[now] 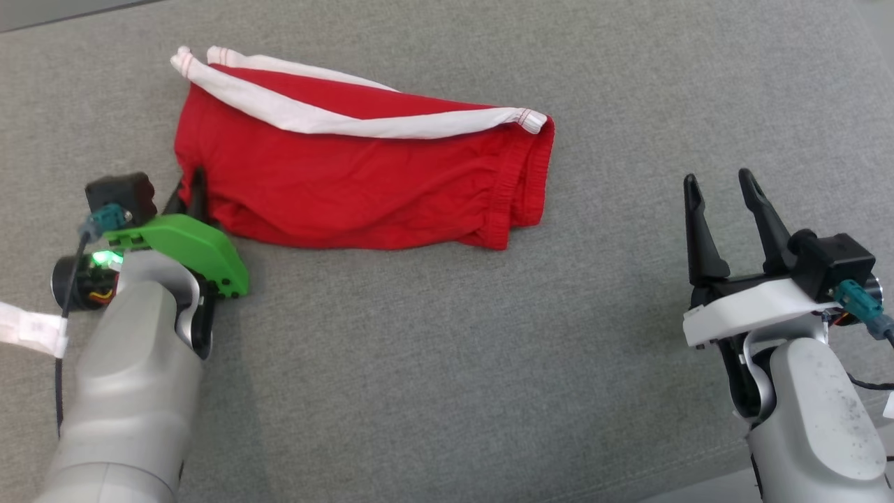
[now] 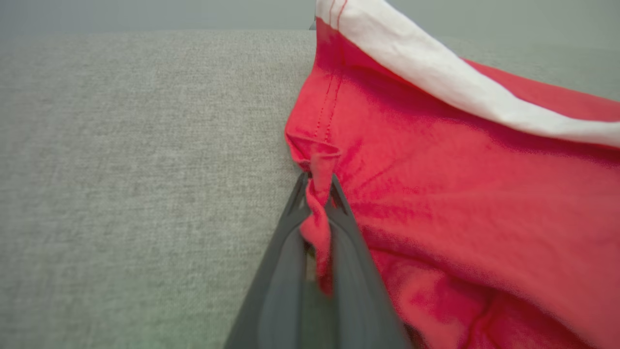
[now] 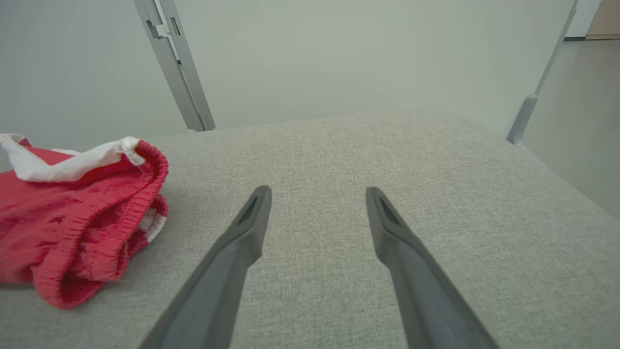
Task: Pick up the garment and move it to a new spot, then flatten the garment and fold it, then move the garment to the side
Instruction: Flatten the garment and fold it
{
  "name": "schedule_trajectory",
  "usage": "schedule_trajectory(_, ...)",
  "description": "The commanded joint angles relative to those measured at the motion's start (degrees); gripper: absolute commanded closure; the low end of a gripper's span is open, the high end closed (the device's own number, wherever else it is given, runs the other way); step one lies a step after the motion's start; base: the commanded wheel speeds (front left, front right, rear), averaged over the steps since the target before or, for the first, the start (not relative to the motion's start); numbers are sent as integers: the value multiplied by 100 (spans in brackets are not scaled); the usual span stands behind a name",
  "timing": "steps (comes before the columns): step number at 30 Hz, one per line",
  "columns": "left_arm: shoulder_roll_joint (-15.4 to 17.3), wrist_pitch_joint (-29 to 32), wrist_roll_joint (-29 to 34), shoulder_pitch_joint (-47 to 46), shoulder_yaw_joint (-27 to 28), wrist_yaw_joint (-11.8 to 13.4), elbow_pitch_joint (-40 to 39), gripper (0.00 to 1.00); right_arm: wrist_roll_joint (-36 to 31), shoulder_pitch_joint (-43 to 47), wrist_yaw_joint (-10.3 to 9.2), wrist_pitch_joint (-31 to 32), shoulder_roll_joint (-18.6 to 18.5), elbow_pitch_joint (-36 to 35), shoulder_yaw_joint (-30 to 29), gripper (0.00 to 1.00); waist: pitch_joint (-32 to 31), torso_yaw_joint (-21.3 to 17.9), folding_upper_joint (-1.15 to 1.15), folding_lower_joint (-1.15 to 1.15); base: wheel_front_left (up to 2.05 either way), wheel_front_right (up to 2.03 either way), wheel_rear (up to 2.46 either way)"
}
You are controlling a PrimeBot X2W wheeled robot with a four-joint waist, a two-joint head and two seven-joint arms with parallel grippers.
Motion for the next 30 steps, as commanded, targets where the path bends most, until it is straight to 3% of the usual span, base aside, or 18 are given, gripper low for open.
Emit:
schedule_trajectory(1,-53,-17,-78,293,-28,16,33,100,-58,125,-8,-11,-17,65,-17,0,-263,197,0,0,0,0,0)
schedule_trajectory(5,-122,-75,-221,709,-73,16,-200,100,-118,256,-8,-11,-18,238,-31,0,-627,419,0,0,0,0,0)
schedule_trajectory(14,-385,-92,-185,2115,260,90,-1563,100,-119,782,-8,-11,-18,522,36,0,-1356,916,0,0,0,0,0)
schedule_trajectory(22,-588,-95,-39,2817,478,213,-2464,100,-10,866,-8,-12,-20,597,361,0,-1388,1308,0,0,0,0,0)
schedule_trajectory(23,-592,-95,16,2857,494,212,-2583,61,28,790,-8,-12,-18,599,449,0,-1354,1358,0,0,0,0,0)
schedule_trajectory(24,-597,-94,62,2882,499,207,-2678,6,45,718,-8,-12,-17,599,522,0,-1322,1395,0,0,0,0,0)
schedule_trajectory(25,-609,-95,97,2927,497,189,-2768,0,70,626,-8,-12,-17,611,634,0,-1280,1441,0,0,0,0,0)
schedule_trajectory(30,-637,-94,170,2966,458,142,-3125,0,232,124,-8,-12,-21,916,1062,0,-1073,1644,0,0,0,0,0)
